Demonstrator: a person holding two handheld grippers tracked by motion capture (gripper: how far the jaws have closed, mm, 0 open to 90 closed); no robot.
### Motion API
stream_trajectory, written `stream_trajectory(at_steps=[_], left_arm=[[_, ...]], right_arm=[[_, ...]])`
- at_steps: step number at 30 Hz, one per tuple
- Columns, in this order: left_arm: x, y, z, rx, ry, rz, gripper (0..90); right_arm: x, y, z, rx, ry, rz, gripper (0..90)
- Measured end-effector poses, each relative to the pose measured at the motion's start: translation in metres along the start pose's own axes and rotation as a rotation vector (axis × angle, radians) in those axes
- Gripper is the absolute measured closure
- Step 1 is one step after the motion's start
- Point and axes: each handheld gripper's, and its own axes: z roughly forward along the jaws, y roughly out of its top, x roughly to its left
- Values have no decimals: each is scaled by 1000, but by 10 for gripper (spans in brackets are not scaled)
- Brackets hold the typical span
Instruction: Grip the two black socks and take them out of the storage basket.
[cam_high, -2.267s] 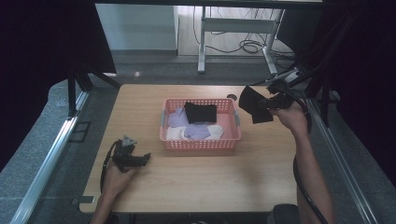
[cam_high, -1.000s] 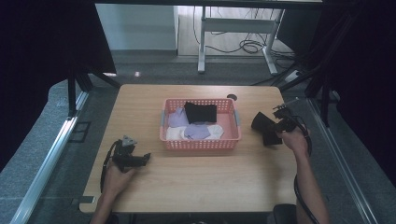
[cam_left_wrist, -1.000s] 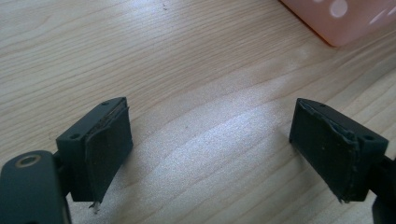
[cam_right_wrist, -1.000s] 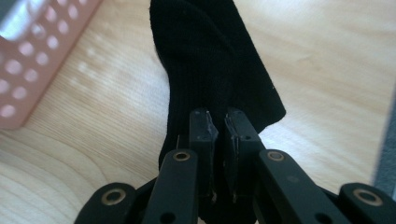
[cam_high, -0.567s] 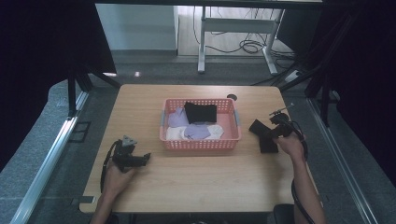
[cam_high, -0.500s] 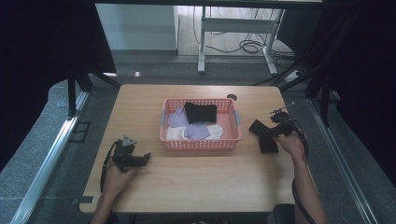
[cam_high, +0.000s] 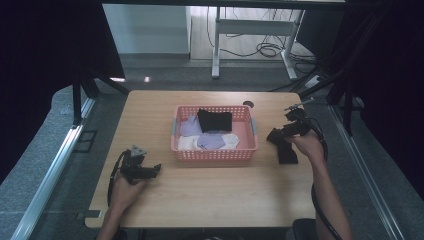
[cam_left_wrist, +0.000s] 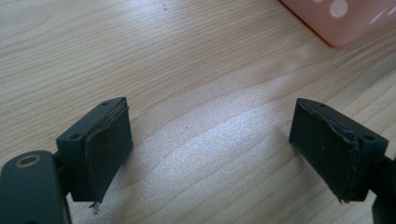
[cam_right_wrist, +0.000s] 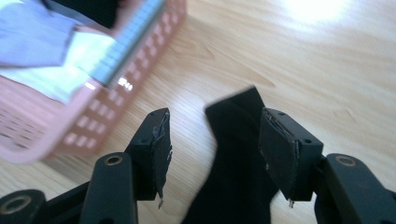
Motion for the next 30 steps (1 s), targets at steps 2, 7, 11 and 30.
stream_trajectory(at_steps=[2,7,11,30], left_arm=[[0,0,0,0,0,0,128],[0,0,0,0,0,0,128],[0,0,0,1,0,0,128],[0,0,0,1,-1,0,127]], right_arm=[[4,6,-1,-5,5,-9,438],[14,22,-3,-24,24,-36,440],[26,35,-2,-36,59,-57,448],[96,86,63,-27,159,-200,441]])
